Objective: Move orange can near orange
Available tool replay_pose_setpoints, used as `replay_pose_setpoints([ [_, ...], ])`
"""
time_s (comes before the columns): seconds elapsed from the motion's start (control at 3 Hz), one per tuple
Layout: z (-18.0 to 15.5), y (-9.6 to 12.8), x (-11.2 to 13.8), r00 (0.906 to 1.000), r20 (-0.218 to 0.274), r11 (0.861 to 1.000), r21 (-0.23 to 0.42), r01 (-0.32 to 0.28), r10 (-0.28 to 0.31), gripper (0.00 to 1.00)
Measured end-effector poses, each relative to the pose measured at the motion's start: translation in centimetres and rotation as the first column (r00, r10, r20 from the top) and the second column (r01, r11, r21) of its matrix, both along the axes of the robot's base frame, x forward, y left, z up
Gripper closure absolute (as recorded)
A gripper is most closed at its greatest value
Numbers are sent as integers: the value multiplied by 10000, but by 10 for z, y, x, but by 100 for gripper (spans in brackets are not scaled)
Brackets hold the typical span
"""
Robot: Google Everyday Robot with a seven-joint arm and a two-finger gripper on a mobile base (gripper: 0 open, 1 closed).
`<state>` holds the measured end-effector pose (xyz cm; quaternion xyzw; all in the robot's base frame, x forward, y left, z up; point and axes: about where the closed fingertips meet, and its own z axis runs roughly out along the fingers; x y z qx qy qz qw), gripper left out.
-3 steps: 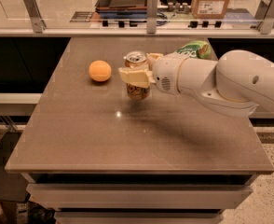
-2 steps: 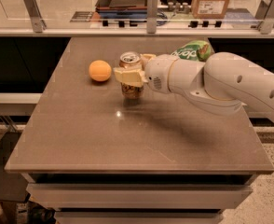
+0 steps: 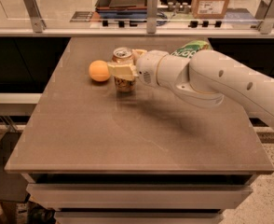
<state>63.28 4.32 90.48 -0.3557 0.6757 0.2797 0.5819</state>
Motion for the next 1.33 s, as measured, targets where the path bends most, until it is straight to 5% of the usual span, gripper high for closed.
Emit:
replay_pose_setpoints([
  [0.67, -8, 17, 21, 9994, 260, 9996, 109, -246, 243, 100],
  [1.33, -17, 22, 27, 9982, 421, 9987, 256, -434, 423, 59],
])
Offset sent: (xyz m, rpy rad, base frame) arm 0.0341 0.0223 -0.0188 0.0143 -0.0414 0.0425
